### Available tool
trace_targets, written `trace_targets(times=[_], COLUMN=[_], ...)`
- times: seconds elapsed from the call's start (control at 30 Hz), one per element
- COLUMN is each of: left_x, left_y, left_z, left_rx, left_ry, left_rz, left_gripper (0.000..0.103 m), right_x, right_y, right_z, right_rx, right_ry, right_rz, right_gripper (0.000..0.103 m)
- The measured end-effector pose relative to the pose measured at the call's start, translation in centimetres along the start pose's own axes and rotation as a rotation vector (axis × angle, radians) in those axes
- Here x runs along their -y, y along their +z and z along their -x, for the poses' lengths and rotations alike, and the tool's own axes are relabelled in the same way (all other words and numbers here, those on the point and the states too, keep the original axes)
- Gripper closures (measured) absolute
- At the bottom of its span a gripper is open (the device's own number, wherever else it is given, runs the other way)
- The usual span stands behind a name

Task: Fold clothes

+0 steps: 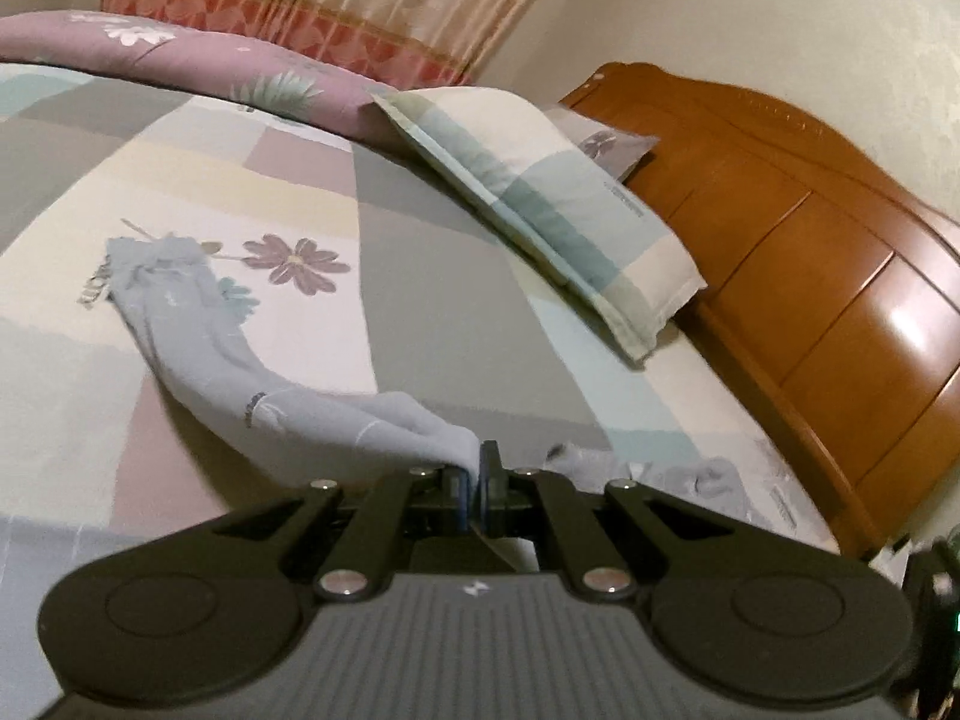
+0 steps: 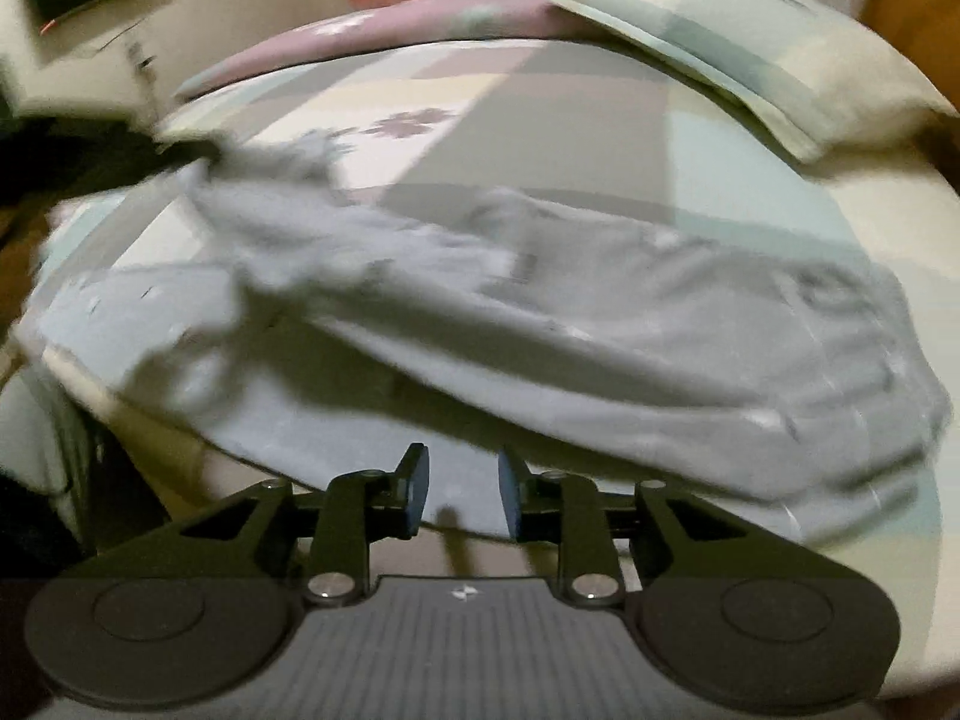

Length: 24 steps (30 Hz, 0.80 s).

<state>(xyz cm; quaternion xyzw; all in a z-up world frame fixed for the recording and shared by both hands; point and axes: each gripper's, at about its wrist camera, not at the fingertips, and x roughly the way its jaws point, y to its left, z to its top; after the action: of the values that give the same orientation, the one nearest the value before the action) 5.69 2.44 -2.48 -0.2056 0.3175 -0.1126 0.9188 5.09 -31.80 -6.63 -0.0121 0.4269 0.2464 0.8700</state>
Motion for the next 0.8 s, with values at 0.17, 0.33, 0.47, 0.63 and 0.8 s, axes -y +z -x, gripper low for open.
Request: trace_targets(times=[0.17, 0.33, 0.47, 0.63, 0.8], left_x=[0.0, -0.4, -0.2, -0.1, 0.0], left_y=[-2.3, -2.8, -2.8, -3.0, -3.0], left_z=[0.0, -0.2, -0.1, -0.4, -0.2], left_rx=[-0.060, -0.080, -0.081, -0.092, -0.097], left_ry=[0.066, 0.073, 0.078, 0.088, 0.094], left_rz=[-0.029, -0.013, -0.027, -0.038, -0.042], left_gripper=[0.102, 0.102, 0.102, 0.102, 0.102], right_x=[5.2, 9.8, 13.0, 14.9, 14.4], right_y=[-0.9, -1.7, -2.3, -3.2, -2.8], right_z=[1.7, 2.3, 1.9, 1.2, 1.0], right_rx=[0.036, 0.087, 0.102, 0.163, 0.195], right_ry=[-0.024, -0.071, -0.112, -0.087, -0.122], right_rz=[-0.257, -0.459, -0.607, -0.726, -0.661], right_gripper=[0.074, 0.074, 0.072, 0.070, 0.101])
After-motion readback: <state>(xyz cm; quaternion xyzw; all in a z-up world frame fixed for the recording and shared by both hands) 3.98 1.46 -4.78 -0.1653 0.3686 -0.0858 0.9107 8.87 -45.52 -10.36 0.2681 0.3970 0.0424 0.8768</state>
